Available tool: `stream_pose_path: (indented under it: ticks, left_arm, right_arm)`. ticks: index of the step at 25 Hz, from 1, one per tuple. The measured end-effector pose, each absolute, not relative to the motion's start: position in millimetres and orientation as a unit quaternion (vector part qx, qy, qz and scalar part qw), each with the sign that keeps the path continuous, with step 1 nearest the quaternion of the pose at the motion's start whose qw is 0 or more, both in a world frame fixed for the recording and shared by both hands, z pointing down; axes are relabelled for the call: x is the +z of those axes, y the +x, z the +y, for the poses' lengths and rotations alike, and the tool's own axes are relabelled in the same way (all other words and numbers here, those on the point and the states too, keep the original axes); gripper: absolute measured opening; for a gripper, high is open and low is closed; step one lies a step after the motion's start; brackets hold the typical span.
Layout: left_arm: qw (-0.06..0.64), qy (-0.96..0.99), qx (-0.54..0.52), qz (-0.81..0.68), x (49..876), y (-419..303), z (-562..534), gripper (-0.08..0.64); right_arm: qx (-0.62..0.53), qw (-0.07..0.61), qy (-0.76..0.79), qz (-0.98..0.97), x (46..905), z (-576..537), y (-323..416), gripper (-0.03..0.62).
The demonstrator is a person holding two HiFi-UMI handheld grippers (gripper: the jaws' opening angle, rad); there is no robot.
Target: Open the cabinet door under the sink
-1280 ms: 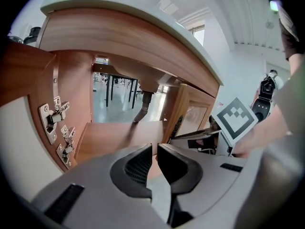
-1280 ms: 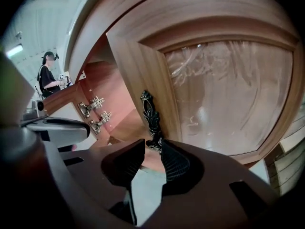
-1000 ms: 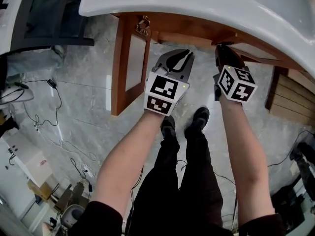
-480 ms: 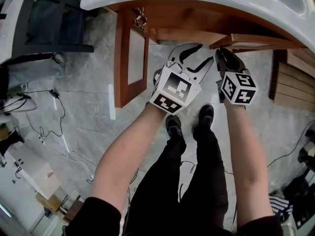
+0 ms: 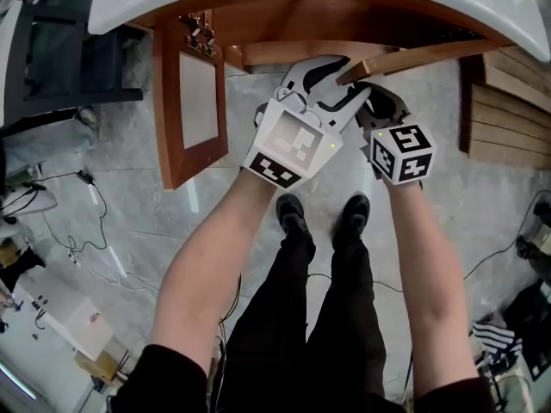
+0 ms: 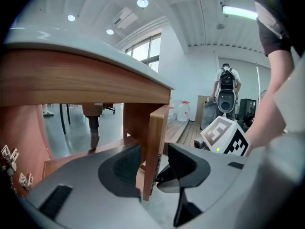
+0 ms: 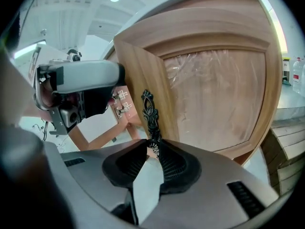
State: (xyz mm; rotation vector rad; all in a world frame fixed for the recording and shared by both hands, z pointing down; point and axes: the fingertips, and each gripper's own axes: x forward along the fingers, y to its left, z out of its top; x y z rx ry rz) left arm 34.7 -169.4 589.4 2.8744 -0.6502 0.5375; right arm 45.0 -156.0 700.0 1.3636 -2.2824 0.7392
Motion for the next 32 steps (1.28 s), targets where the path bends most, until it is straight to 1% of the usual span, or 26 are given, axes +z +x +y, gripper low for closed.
stream_pose_path:
  ticks: [3, 5, 7, 11, 13, 18, 22, 26, 32]
  left_arm:
    - [0.063, 0.958, 0.18, -0.216, 583, 50, -167, 0.172]
    - [0.058, 0.956, 0.186, -0.22, 582, 56, -167, 0.112]
    - [0.059, 0.954, 0.185, -0.228, 580, 59, -166, 0.112]
    - [0.081, 0.95, 0.178, -0.243, 578, 59, -166, 0.11]
    - [0.083, 0.949, 0.184, -0.24, 578, 60, -164, 0.107]
    - [0.09, 0.95, 0.199, -0.223, 578, 64, -146, 0.098]
    - [0.098, 0.948, 0.204, -0.225, 578, 69, -131, 0.097]
    - [0.105, 0.944, 0.213, -0.23, 580, 74, -117, 0.095]
    - [0.116, 0.938, 0.217, -0.243, 578, 84, -97, 0.095]
  right_arm:
    - [0.262, 0.186, 0.482, -0.815, 697, -152, 50, 0.095]
    - [0.263, 0.185, 0.478, -0.817, 696, -148, 51, 0.095]
    - [0.264, 0.189, 0.472, -0.82, 695, -146, 52, 0.097]
    - [0.251, 0.223, 0.458, -0.823, 691, -143, 55, 0.111]
    - [0.262, 0.224, 0.461, -0.818, 690, -133, 65, 0.118]
    - [0.299, 0.206, 0.507, -0.782, 681, -100, 120, 0.116]
    - [0.292, 0.185, 0.545, -0.764, 654, -81, 159, 0.086]
    - [0.277, 0.178, 0.55, -0.768, 629, -63, 174, 0.067]
    - [0.272, 0.141, 0.555, -0.773, 591, -44, 185, 0.058]
